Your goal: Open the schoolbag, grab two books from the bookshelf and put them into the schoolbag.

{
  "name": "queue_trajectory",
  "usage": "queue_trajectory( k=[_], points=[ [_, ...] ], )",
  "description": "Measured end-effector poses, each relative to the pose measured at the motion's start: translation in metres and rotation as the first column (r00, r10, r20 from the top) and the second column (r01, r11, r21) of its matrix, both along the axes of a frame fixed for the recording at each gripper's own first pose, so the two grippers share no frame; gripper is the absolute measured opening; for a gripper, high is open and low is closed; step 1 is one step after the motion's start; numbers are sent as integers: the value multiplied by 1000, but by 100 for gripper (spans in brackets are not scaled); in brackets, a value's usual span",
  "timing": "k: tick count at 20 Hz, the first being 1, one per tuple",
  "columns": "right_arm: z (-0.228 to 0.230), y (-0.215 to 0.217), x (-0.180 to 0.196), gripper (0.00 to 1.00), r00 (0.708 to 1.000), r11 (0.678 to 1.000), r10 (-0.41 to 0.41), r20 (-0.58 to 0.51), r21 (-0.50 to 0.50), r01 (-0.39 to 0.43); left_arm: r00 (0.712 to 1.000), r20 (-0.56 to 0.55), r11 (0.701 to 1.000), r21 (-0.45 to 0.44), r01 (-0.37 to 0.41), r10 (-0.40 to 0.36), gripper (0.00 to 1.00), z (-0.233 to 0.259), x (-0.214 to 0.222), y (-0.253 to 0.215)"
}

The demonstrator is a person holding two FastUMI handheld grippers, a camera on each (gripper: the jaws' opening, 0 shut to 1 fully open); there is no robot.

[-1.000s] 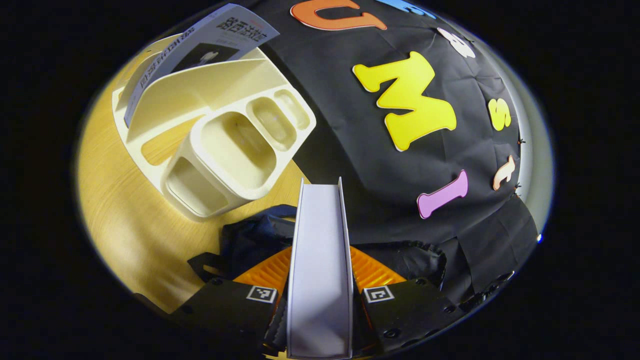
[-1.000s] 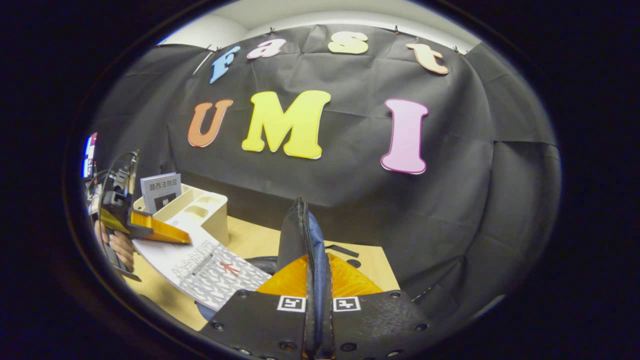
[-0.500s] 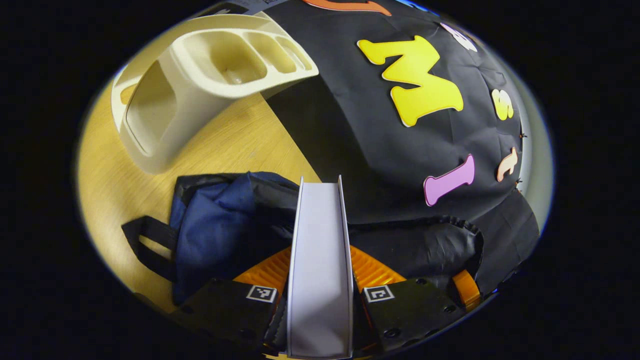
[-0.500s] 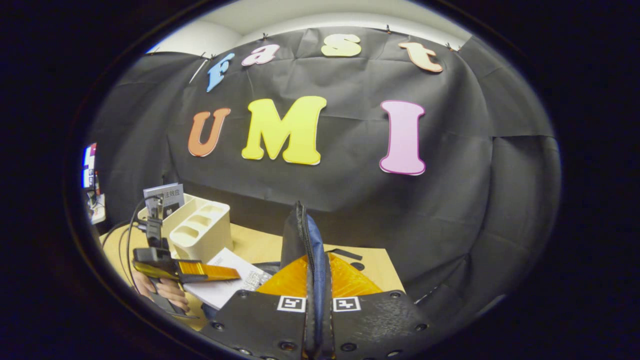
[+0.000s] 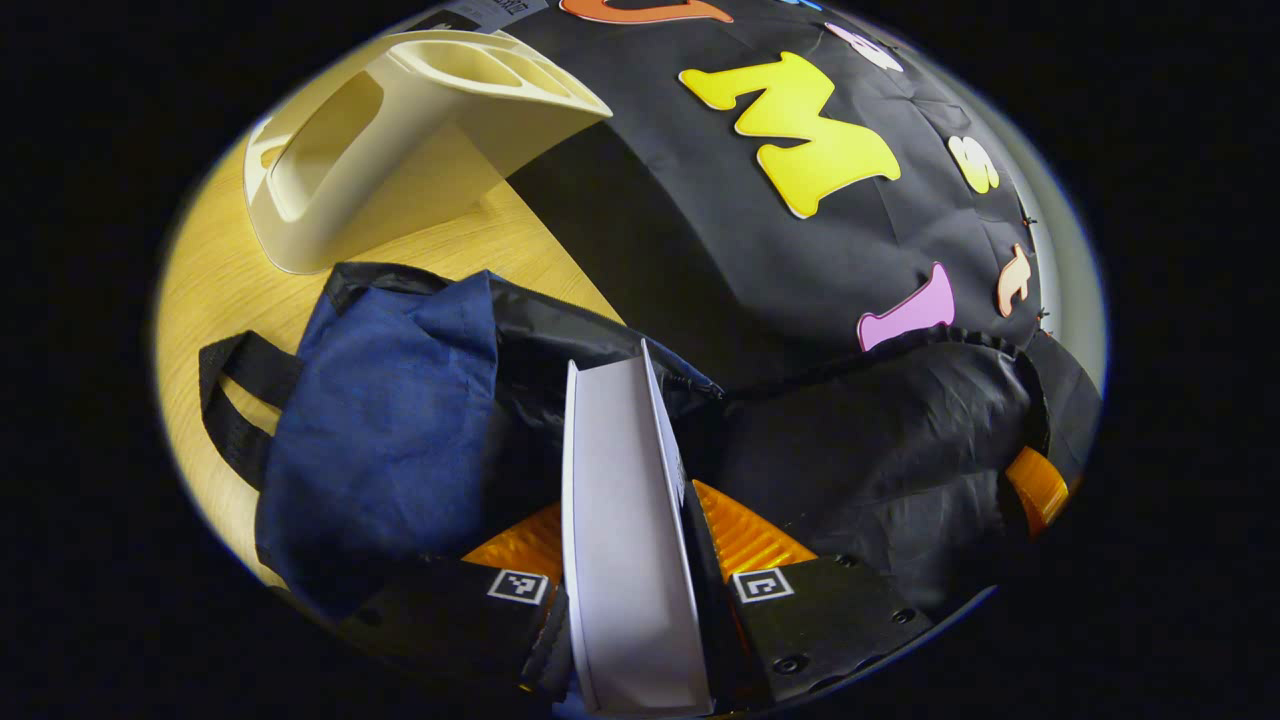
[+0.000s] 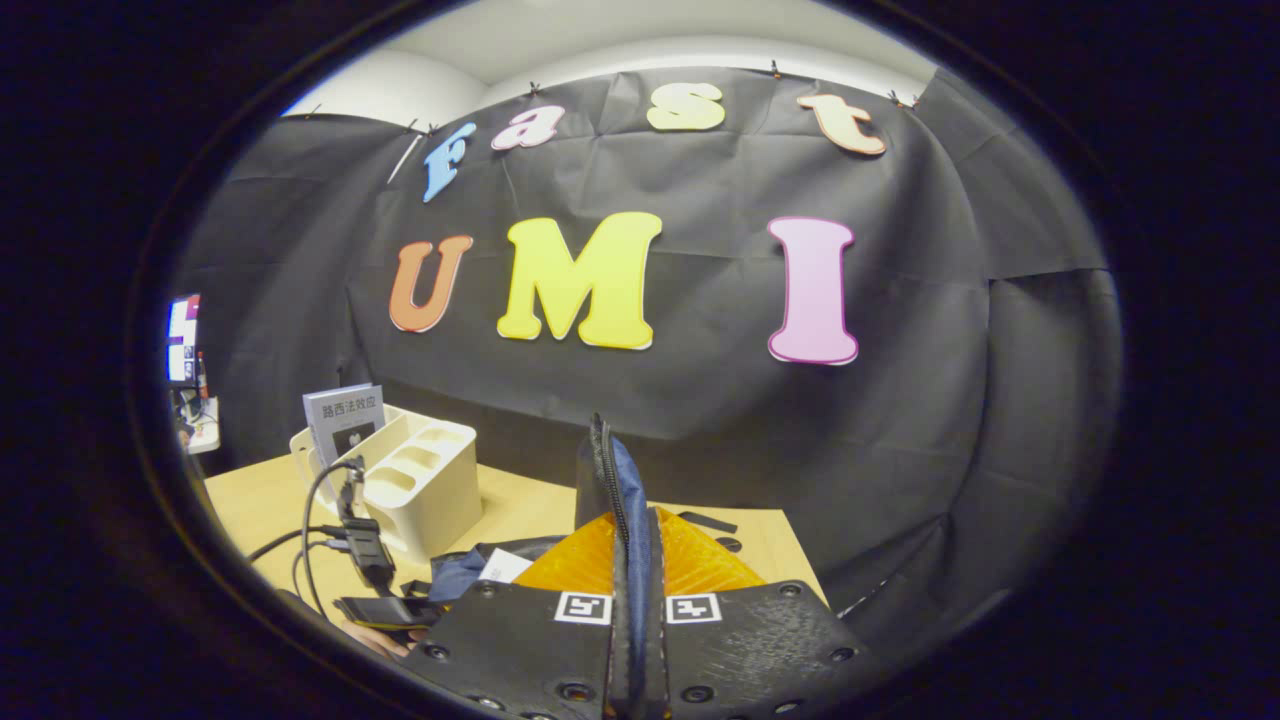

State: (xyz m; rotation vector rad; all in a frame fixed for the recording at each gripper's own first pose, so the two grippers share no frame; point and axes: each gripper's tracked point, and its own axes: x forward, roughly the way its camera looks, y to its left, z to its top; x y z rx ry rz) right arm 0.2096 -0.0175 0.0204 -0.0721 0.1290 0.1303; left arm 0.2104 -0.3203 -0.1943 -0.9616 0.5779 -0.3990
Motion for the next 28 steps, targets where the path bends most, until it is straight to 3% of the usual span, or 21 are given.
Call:
queue_trajectory(
  k=[3,7,9,11,12,14,16,18,21,24,28],
  points=[
    [-4,1,-1,7,1000,1000,2,1,11,-2,1000,12,1000,20,-8,8,53,-1,1,-14],
    [-6,1,-1,7,1000,1000,-5,1,20,5,999,42,994,109,-13,8,57,-8,3,-24],
    [-11,1,-1,7,1000,1000,-5,-3,-1,5,999,41,986,168,15,-22,66,-14,2,-20],
    [-16,-3,0,7,1000,1000,-17,-18,-5,17,999,13,958,285,41,-47,78,-30,3,-9],
    [-16,-4,0,5,1000,1000,-20,-23,1,20,998,-5,948,312,68,-70,89,-34,1,-5],
    [-19,-6,-2,5,999,1000,-26,-29,9,26,992,-28,942,313,122,-119,93,-32,0,-3],
    [-21,-7,-1,5,999,999,-31,-32,7,31,991,-24,904,406,131,-133,95,-35,-1,15],
    [-23,-8,-2,5,999,999,-38,-36,10,38,988,-8,849,511,137,-155,94,-34,-2,30],
    [-29,-9,-4,4,998,999,-51,-42,-7,51,988,35,773,627,97,-153,94,-22,0,59],
    [-33,-8,-4,6,997,998,-59,-46,-10,58,983,83,754,653,72,-166,94,-8,-8,81],
    [-39,-5,-6,6,996,998,-65,-59,-8,64,978,136,692,722,9,-155,95,6,-14,126]
  ],
)
